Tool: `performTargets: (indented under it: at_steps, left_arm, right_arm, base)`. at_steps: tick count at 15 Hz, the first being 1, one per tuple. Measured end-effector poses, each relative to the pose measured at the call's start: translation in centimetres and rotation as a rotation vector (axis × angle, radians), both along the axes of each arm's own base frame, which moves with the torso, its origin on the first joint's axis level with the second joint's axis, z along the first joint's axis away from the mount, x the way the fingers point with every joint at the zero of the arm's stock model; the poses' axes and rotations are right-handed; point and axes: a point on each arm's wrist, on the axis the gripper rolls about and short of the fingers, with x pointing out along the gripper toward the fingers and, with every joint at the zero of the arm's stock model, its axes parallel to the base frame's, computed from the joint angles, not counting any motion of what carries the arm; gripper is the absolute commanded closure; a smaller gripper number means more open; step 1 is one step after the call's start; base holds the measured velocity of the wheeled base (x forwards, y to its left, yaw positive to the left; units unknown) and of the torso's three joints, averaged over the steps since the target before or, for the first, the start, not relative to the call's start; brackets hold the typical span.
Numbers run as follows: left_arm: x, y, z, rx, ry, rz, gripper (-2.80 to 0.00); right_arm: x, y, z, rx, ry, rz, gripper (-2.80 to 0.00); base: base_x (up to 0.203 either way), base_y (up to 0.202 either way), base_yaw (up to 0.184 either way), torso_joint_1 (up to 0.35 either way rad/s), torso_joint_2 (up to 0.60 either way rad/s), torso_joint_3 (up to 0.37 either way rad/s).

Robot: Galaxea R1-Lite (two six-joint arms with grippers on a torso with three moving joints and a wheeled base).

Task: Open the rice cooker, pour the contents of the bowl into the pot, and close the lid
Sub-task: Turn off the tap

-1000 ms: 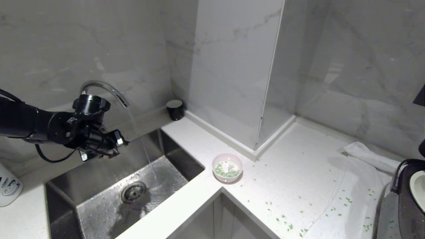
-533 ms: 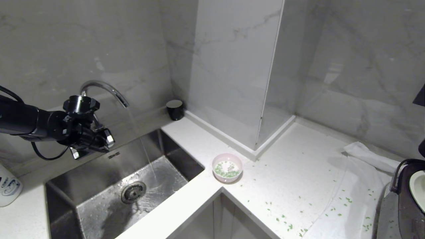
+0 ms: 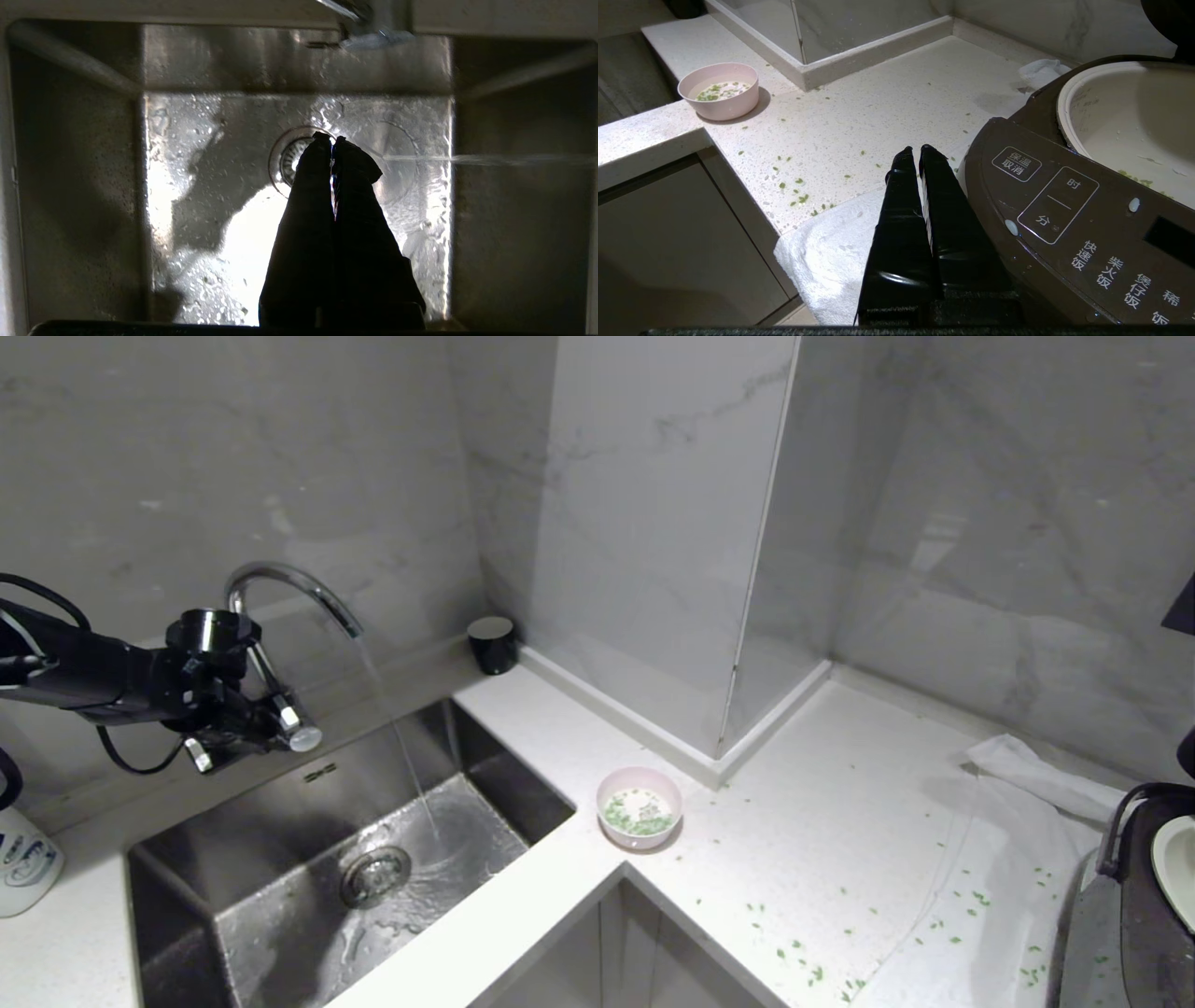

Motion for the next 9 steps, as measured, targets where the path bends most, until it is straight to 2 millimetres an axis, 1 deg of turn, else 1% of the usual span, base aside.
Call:
performTargets:
  at_steps: [5,9]
  left_arm:
    - [1.0,2.5,-1.6,-0.006,0.02,0.049,0.0]
    - [1.9,3.6,-1.8,-0.008,-0.007,0.073,0.0]
  right_arm:
    - [0.0,0.0,0.0,0.0,0.0,0.0,0.0]
    - [0.0,0.0,0.0,0.0,0.0,0.0,0.0]
  base:
    - [0.0,0.0,0.0,0.0,0.0,0.0]
    - [0.0,0.0,0.0,0.0,0.0,0.0]
